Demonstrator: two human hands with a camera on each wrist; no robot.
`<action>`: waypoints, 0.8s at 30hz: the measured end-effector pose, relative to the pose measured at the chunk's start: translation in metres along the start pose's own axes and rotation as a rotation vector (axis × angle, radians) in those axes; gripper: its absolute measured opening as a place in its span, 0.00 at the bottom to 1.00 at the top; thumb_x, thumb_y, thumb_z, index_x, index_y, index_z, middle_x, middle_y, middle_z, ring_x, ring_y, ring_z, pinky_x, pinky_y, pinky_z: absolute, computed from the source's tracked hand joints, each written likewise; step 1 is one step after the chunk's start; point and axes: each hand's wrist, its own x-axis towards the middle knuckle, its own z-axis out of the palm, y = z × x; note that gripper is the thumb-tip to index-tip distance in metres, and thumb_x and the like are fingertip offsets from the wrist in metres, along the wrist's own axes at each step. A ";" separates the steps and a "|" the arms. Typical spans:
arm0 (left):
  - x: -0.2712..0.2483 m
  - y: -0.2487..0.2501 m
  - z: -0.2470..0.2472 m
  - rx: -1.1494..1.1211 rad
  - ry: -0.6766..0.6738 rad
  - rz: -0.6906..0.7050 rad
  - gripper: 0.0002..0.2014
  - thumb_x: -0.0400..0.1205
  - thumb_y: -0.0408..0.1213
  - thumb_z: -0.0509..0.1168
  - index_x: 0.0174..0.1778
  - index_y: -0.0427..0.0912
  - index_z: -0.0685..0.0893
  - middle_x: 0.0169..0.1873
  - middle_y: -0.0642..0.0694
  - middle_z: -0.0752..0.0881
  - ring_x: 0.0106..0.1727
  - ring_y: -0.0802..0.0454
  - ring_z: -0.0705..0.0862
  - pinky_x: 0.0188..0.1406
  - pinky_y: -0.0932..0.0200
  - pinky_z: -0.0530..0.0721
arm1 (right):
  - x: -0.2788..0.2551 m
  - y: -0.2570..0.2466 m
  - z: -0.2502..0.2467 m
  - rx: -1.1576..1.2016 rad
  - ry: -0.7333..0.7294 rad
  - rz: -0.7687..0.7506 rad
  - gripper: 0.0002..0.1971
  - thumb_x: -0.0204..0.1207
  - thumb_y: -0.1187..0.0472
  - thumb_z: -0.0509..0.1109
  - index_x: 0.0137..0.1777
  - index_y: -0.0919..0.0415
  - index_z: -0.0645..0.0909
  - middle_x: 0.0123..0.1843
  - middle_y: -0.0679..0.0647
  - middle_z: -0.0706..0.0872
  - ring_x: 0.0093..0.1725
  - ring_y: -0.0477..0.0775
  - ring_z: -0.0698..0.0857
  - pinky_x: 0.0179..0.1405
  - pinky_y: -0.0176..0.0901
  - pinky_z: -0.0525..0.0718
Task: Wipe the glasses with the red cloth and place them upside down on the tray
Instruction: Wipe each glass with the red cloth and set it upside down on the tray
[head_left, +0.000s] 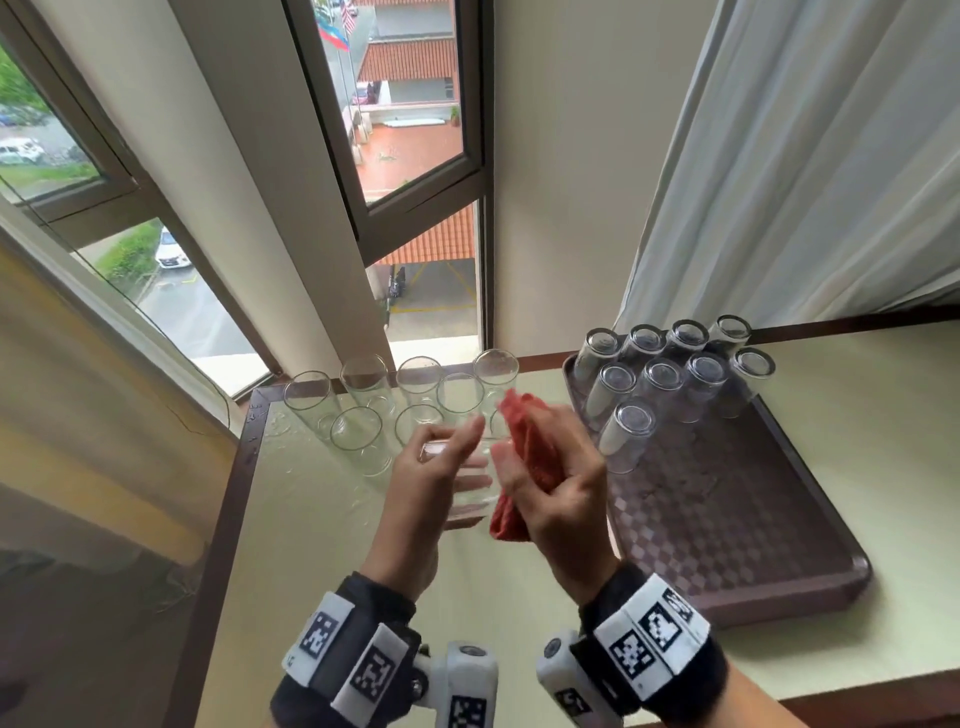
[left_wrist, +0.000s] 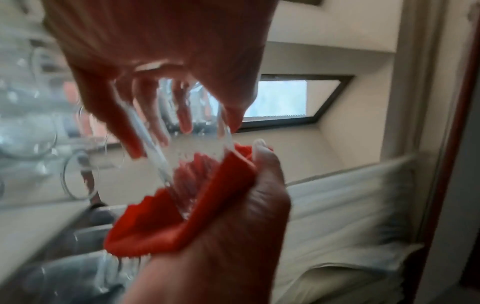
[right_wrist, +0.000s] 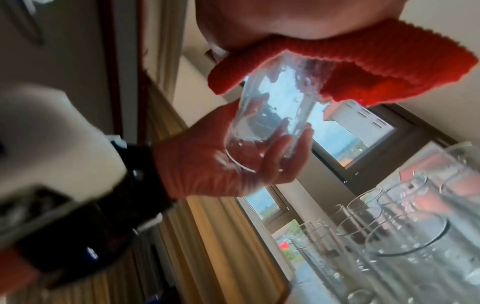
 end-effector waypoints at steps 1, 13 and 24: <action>-0.001 -0.001 0.002 -0.020 0.030 0.016 0.19 0.69 0.56 0.76 0.45 0.46 0.82 0.45 0.42 0.91 0.42 0.46 0.91 0.33 0.50 0.88 | -0.001 0.002 0.002 -0.017 0.007 -0.068 0.11 0.77 0.55 0.72 0.54 0.61 0.87 0.46 0.54 0.85 0.45 0.50 0.86 0.49 0.35 0.82; -0.005 0.004 0.006 0.029 0.114 0.129 0.08 0.82 0.42 0.71 0.42 0.45 0.79 0.43 0.40 0.87 0.39 0.48 0.87 0.26 0.54 0.84 | 0.001 0.007 0.011 -0.024 0.139 0.066 0.09 0.78 0.47 0.70 0.45 0.51 0.85 0.34 0.50 0.83 0.33 0.51 0.82 0.37 0.48 0.84; -0.006 0.013 0.002 -0.002 0.076 0.186 0.13 0.76 0.44 0.76 0.44 0.43 0.80 0.42 0.42 0.87 0.35 0.56 0.87 0.21 0.57 0.82 | 0.008 0.002 0.007 0.060 0.048 -0.074 0.07 0.80 0.58 0.70 0.47 0.61 0.86 0.39 0.48 0.81 0.38 0.46 0.82 0.42 0.38 0.80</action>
